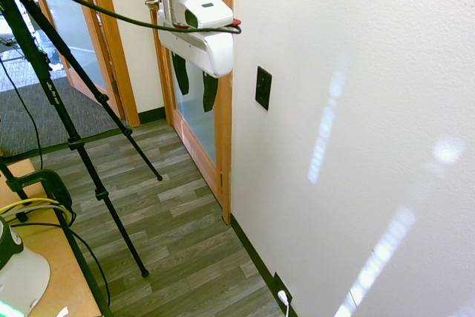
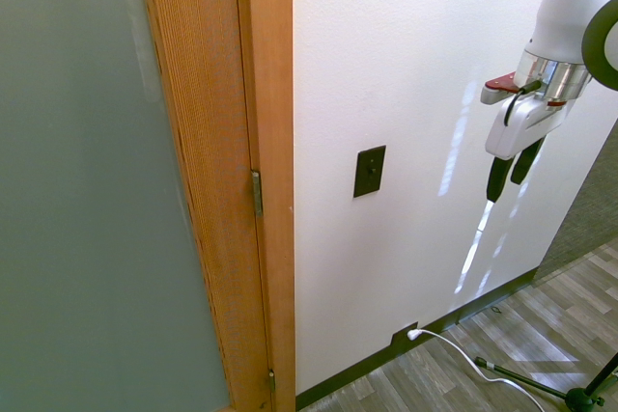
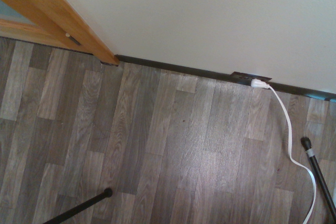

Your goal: Turn off the light

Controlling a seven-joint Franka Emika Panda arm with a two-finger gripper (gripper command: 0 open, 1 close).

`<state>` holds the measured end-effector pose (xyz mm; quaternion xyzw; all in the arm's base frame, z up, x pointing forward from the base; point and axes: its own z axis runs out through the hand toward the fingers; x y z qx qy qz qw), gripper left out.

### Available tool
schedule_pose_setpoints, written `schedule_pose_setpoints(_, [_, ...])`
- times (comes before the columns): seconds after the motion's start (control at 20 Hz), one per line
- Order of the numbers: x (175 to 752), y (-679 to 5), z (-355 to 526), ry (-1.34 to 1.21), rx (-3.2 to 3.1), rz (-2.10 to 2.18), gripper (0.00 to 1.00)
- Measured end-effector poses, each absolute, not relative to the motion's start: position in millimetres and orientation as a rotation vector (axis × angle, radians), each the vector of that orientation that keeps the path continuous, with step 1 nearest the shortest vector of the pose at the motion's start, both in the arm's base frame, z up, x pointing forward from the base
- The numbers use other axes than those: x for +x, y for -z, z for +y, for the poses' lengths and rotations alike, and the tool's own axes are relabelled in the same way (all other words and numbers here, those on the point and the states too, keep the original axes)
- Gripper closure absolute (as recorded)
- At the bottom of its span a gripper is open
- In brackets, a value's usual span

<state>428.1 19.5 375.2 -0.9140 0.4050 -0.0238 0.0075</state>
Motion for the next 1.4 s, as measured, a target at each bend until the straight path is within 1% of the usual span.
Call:
schedule_pose_setpoints(0.15, [430.1,-373.2,20.5,0.090,-2.852,1.279,0.00])
schedule_pose_setpoints(0.3, [444.3,-355.7,38.2,0.207,-2.828,1.324,0.00])
schedule_pose_setpoints(0.5, [475.1,-329.0,67.0,0.364,-2.754,1.334,0.00])
schedule_pose_setpoints(0.75, [523.4,-322.5,89.6,0.498,-2.652,1.342,0.00])
schedule_pose_setpoints(1.1, [570.5,-312.4,83.1,0.647,-2.584,1.397,0.00])
schedule_pose_setpoints(1.15, [573.5,-311.0,83.0,0.657,-2.580,1.402,1.00])
schedule_pose_setpoints(1.4, [583.6,-300.1,85.6,0.708,-2.578,1.395,1.00])
